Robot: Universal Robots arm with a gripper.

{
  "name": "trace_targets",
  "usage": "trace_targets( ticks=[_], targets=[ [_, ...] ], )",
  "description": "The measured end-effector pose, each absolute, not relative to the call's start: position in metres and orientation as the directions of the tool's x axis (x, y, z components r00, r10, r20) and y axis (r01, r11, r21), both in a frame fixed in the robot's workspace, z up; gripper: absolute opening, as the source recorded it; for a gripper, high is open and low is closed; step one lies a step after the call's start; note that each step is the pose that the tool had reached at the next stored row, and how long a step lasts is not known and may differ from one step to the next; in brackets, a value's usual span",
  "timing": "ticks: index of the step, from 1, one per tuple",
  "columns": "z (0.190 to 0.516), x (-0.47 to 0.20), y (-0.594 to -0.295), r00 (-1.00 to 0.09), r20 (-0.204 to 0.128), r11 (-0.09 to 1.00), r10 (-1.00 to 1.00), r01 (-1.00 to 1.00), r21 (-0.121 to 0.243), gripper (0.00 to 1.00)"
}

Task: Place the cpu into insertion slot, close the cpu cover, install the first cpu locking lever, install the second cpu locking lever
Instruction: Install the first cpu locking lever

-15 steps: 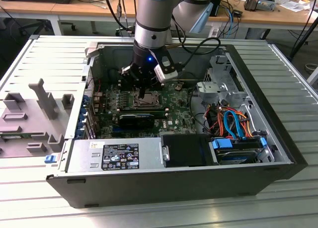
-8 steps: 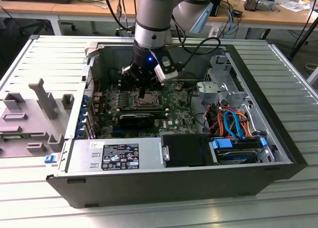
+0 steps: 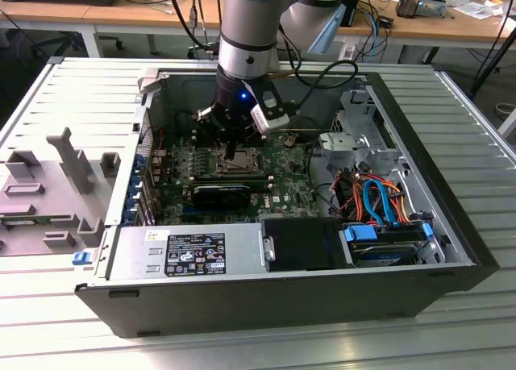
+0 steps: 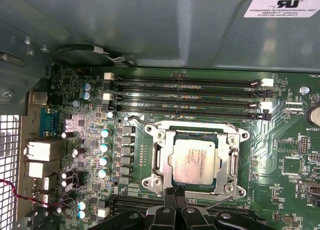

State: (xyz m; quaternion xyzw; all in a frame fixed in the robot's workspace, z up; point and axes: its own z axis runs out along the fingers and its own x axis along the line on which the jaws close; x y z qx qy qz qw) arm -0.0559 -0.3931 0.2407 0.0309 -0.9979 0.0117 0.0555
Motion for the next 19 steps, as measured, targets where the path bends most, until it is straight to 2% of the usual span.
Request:
trace_targets(
  ticks=[19],
  targets=[
    [0.2407,-0.0559,-0.3931,-0.991,0.112,0.997,-0.075,-0.078,-0.02,0.11]
  ],
)
